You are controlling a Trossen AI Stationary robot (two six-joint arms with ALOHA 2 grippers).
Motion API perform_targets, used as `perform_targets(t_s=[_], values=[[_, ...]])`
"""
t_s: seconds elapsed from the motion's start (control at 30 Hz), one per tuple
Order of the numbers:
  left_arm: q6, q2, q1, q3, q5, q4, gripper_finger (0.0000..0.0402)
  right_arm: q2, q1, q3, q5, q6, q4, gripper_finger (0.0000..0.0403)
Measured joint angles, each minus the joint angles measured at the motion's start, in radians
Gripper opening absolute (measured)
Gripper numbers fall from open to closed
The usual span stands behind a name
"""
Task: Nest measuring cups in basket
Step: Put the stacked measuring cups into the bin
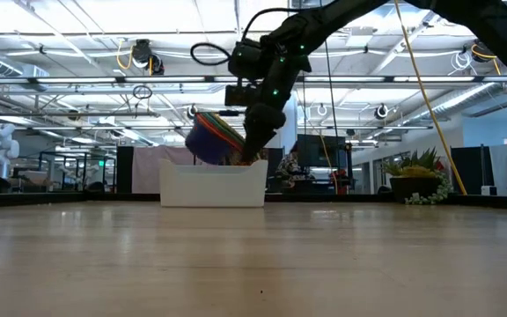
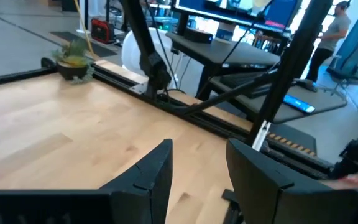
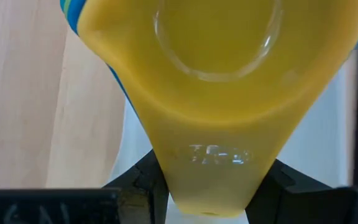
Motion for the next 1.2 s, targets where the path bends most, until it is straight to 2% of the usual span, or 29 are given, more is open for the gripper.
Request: perform_targets(t_s=[0.2,0.7,1.2], values=[[0.110,0.000,-0.004,0.000,0.009,0.108,0.0152,0.046,-0.001,-0.002,0.001,0.009,-0.004,0.0134],[0.203,0.000,-0.006,0.001,0.019,0.153,0.0152,0.047,0.014,-0.020,0.003,0.039,-0.131,0.0134],[0.223,0.000,-0.014,0.001,0.023,0.153,0.0152,0.046,0.171,-0.105,0.006,0.093,-0.201,0.0133]])
